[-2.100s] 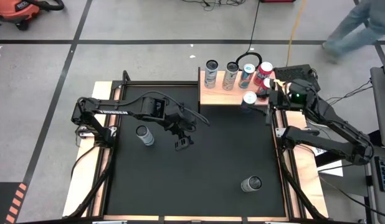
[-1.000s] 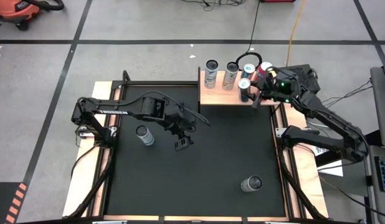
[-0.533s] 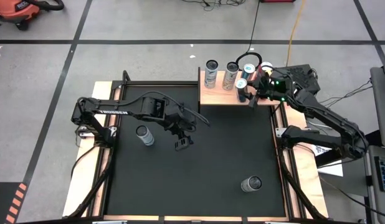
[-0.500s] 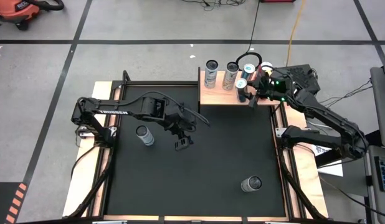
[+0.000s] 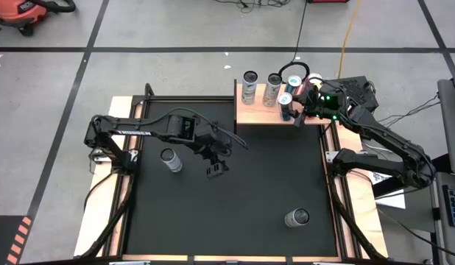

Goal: Place canned beverage on shelf
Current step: Put the blue soda can on the shelf aligned with the blue soda can

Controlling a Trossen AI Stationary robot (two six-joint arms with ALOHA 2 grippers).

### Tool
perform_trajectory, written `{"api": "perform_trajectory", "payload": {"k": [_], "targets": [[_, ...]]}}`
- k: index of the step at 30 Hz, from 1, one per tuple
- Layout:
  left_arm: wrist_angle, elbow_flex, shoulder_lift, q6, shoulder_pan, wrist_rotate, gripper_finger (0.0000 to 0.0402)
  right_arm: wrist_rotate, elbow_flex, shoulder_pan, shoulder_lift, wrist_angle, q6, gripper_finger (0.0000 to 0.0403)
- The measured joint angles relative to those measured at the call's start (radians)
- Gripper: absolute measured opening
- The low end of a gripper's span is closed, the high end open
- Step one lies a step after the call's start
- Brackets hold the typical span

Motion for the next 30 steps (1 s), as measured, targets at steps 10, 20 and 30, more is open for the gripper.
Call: {"api": "perform_trajectory", "payload": {"k": [10,20,30], "targets": [[0.0,0.0,0.0,0.0,0.0,0.0,0.0322,0.003,0.0,0.0,-0.002,-0.021,-0.005,0.0257],[0.0,0.0,0.0,0.0,0.0,0.0,0.0322,0.003,0.0,0.0,-0.021,-0.029,-0.009,0.0258],[0.0,0.0,0.0,0.0,0.0,0.0,0.0322,0.003,0.0,0.0,-0.078,-0.026,-0.022,0.0258]]}}
